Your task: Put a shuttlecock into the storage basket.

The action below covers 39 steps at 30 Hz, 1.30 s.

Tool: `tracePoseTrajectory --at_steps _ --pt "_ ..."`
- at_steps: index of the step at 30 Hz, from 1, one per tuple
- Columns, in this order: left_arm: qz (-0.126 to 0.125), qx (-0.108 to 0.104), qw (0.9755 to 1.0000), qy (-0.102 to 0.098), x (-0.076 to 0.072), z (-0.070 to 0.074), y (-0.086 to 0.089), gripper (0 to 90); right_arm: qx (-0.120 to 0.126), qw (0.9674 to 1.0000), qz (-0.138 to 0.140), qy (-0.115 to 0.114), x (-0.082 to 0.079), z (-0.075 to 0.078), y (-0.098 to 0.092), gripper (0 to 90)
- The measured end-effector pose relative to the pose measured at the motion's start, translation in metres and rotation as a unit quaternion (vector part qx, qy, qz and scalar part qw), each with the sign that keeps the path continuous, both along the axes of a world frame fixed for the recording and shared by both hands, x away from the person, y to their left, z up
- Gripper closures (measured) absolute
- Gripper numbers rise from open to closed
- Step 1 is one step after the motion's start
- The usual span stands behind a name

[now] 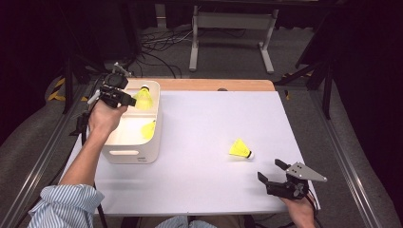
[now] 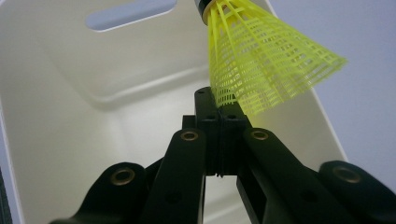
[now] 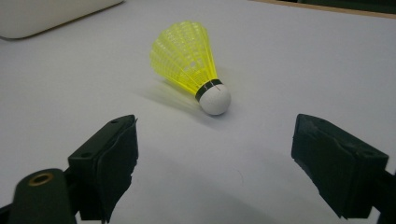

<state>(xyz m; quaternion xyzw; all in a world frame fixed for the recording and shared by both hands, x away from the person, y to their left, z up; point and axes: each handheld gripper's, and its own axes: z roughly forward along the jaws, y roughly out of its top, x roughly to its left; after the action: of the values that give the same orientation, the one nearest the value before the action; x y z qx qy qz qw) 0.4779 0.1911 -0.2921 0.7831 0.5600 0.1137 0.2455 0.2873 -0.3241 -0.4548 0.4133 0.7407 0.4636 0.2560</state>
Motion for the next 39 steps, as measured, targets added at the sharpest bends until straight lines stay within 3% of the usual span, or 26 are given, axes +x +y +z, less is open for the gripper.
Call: tracePoseTrajectory --at_steps 16,39 --pt "0.008 0.017 0.9992 0.035 0.019 -0.031 0.001 90.0 -0.009 0.9999 0.008 0.001 0.000 0.000 0.003 15.0" --pt "0.026 0.021 0.9970 0.070 0.040 -0.056 0.000 89.9 -0.008 0.9999 0.008 -0.001 0.000 0.000 0.001 15.0"
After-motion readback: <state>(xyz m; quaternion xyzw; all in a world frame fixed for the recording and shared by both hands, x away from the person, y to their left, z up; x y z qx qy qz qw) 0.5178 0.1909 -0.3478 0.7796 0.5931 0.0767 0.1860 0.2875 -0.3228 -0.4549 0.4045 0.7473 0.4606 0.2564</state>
